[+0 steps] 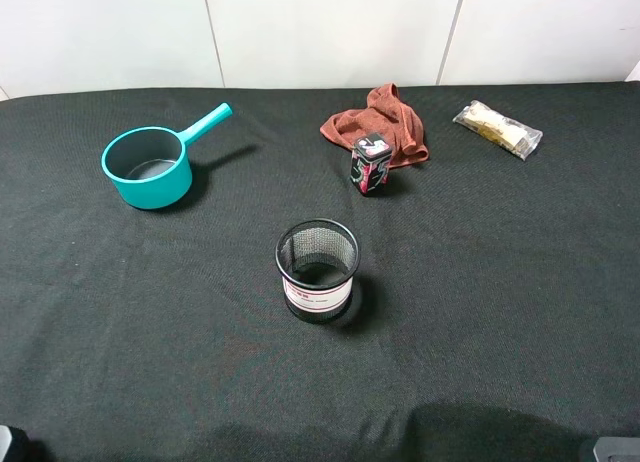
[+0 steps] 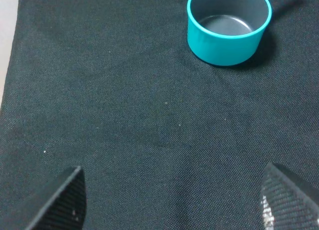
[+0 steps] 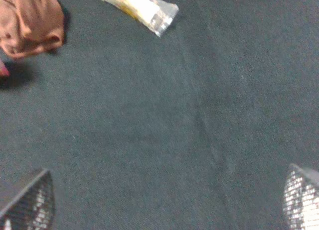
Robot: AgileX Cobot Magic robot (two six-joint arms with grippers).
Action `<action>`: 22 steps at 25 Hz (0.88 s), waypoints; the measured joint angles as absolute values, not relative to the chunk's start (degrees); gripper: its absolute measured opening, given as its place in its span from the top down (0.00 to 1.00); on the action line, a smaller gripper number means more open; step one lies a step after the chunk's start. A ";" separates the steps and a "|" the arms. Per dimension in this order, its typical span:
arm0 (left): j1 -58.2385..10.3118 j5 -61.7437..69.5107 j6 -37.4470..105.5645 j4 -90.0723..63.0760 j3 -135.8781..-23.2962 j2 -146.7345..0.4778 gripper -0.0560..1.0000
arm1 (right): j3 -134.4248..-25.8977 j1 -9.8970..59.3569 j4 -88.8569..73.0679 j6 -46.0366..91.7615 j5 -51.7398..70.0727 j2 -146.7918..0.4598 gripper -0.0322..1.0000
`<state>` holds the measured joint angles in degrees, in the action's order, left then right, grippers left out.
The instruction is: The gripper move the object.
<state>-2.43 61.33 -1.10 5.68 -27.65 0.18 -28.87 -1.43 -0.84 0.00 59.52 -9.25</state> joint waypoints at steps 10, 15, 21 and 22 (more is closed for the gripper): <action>-2.43 61.33 -1.10 5.68 -27.65 0.18 0.28 | -28.80 -1.43 -1.33 1.09 59.13 0.21 0.30; -2.43 61.33 -1.10 5.68 -27.65 0.18 0.28 | -28.64 -1.43 -3.20 3.20 59.13 0.21 0.30; -2.43 61.33 -1.10 5.68 -27.65 0.18 0.28 | -28.64 -1.43 -3.79 3.79 59.13 0.21 0.30; -2.43 61.33 -1.10 5.68 -27.65 0.18 0.28 | -28.64 -1.43 -3.79 3.84 59.13 0.21 0.30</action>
<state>-2.43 61.33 -1.10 5.68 -27.65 0.18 -28.64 -1.43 -3.79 3.84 59.13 0.21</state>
